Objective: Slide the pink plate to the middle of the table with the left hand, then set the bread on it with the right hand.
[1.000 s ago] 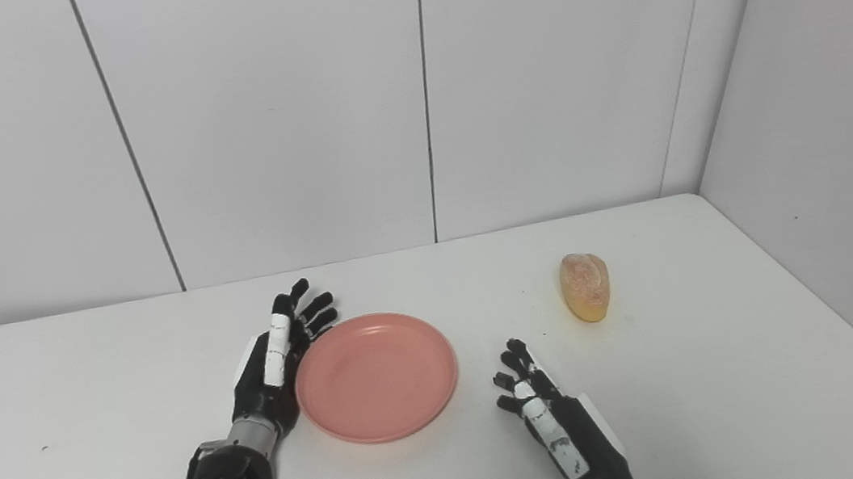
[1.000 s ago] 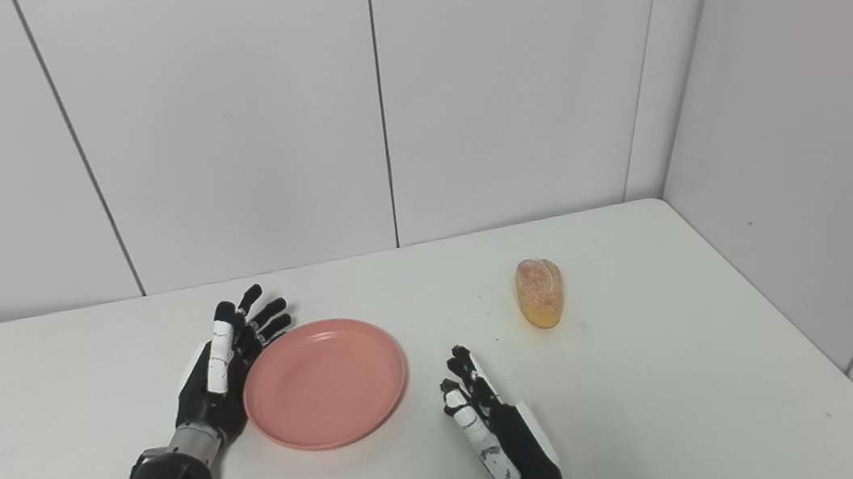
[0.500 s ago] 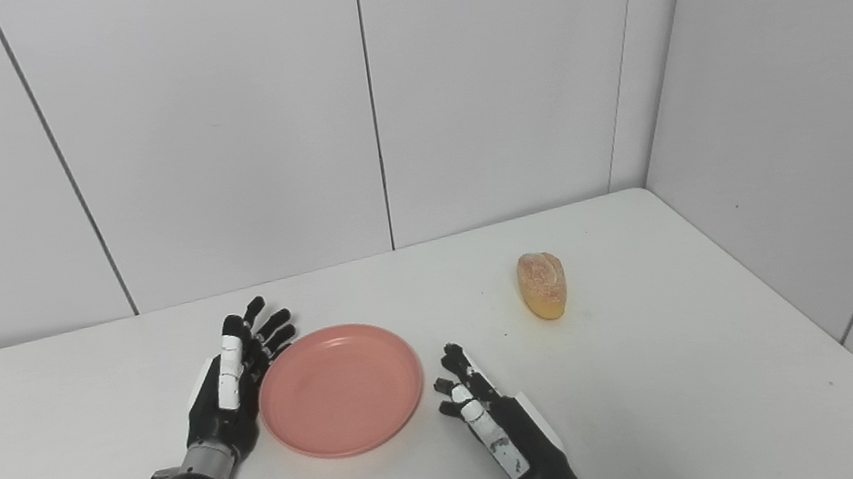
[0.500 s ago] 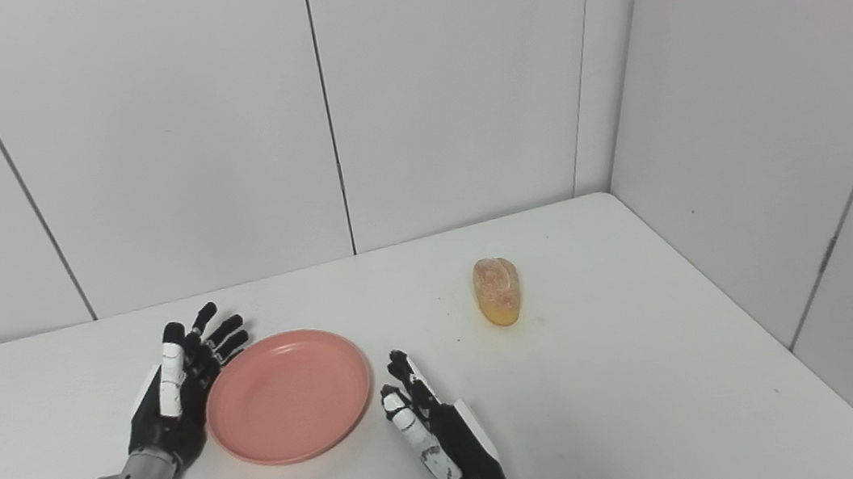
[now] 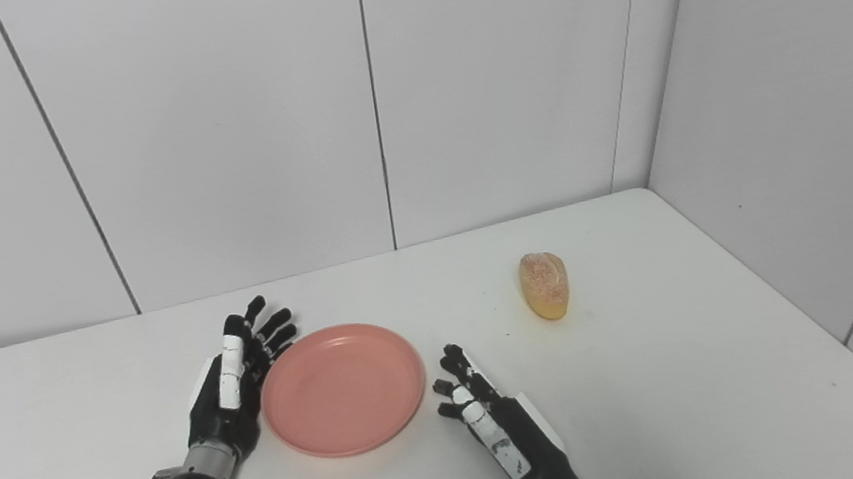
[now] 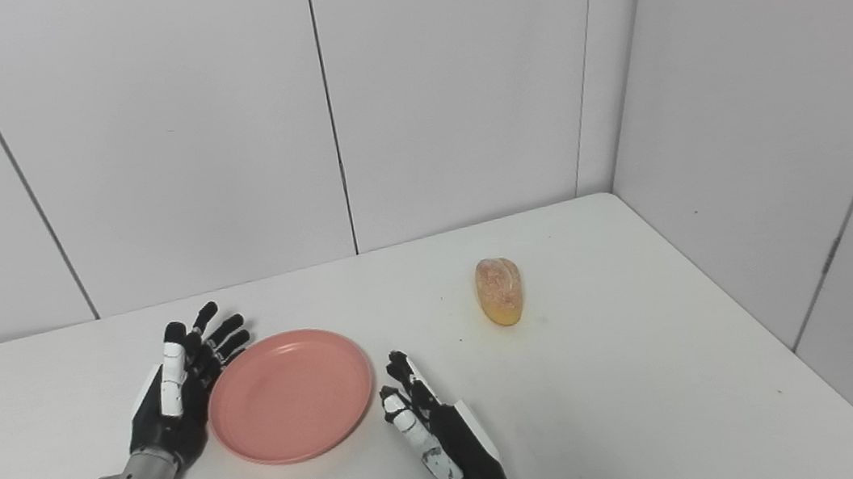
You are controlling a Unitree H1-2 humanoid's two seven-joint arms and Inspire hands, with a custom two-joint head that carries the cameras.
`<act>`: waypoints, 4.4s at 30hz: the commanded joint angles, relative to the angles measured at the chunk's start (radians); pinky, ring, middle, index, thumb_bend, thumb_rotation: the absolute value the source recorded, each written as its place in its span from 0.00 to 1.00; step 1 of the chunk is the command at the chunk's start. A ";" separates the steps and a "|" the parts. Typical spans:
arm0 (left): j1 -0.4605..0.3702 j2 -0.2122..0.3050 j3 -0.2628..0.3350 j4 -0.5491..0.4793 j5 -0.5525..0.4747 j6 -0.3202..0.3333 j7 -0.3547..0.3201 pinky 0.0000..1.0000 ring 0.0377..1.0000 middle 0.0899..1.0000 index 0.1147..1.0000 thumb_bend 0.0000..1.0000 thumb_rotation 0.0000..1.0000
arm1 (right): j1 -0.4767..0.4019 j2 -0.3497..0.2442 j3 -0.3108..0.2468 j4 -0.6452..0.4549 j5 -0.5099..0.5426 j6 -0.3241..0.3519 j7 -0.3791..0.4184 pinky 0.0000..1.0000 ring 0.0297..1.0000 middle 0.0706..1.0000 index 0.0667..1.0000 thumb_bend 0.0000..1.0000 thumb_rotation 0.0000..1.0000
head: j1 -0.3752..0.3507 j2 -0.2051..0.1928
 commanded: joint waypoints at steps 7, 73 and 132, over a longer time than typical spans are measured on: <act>0.025 -0.012 -0.009 0.027 0.011 -0.018 0.008 0.88 0.88 0.88 0.96 0.97 0.98 | 0.005 -0.012 0.010 -0.002 -0.108 -0.037 -0.053 0.83 0.90 0.96 0.96 0.73 0.85 | 0.011 -0.005; 0.006 0.011 0.021 0.093 -0.011 -0.036 -0.022 0.89 0.89 0.88 0.97 0.96 0.96 | -0.725 -0.081 -0.425 0.383 -1.441 0.468 0.175 0.38 0.61 0.80 0.87 0.95 0.60 | 0.008 -0.031; 0.009 0.005 0.007 0.070 0.006 -0.016 0.011 0.89 0.88 0.87 0.97 0.97 0.95 | -0.666 -0.212 -0.067 0.399 -1.018 0.468 -0.066 0.23 0.30 0.37 0.48 0.52 0.00 | 0.060 -0.023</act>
